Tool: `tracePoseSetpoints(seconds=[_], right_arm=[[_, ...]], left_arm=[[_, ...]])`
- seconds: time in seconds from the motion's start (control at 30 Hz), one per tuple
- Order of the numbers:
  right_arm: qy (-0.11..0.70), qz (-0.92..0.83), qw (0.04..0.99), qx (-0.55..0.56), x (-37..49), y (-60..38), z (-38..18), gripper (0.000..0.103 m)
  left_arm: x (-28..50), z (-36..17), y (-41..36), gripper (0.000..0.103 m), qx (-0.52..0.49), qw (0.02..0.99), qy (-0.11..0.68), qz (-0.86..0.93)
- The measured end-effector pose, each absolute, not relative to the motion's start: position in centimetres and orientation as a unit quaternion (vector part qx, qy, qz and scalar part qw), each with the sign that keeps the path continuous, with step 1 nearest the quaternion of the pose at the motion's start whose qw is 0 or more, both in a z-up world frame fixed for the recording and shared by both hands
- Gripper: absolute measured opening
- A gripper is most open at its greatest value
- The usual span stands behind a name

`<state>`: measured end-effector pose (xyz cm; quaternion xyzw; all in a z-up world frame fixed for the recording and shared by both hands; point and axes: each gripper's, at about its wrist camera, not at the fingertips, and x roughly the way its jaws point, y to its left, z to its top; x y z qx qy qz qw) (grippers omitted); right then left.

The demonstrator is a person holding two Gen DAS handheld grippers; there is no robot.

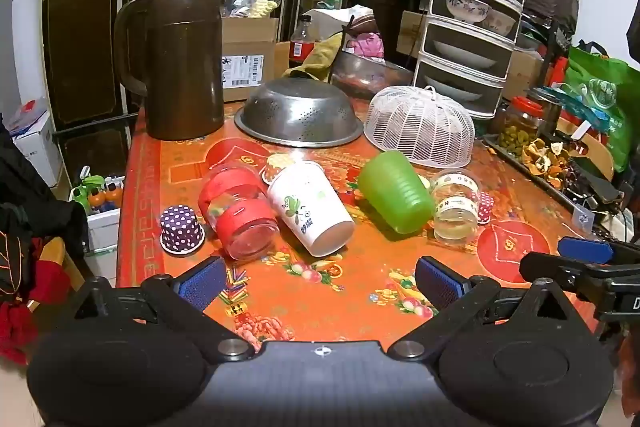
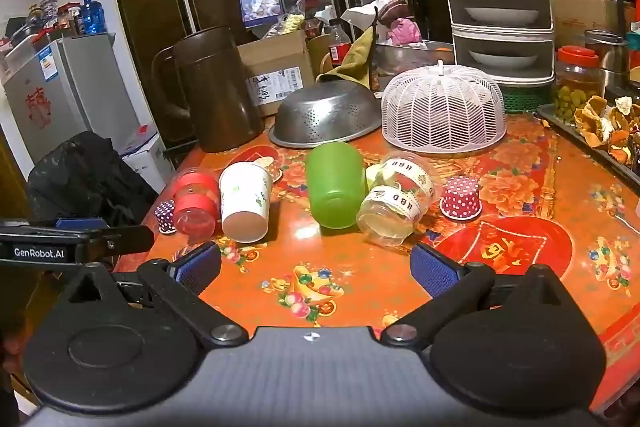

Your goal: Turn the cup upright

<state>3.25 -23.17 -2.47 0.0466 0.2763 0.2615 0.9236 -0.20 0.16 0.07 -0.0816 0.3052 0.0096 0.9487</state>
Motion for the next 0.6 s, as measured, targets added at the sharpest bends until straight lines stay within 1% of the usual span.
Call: tracePoseSetpoints(seconds=[0.17,0.2,0.6], right_arm=[[0.272,0.261,0.925,0.043,3.0,-23.2,-2.2,0.102],[0.271,0.262,0.925,0.043,3.0,-23.2,-2.2,0.102],[0.265,0.263,0.926,0.049,2.7,-23.3,-1.8,0.102]], left_arm=[[-0.6,0.4,0.5,0.102,-0.076,0.949,0.305,-0.002],[-0.6,0.3,-0.4,0.102,-0.053,0.951,0.305,0.020],[-0.8,0.3,-0.9,0.102,-0.054,0.949,0.309,0.026]])
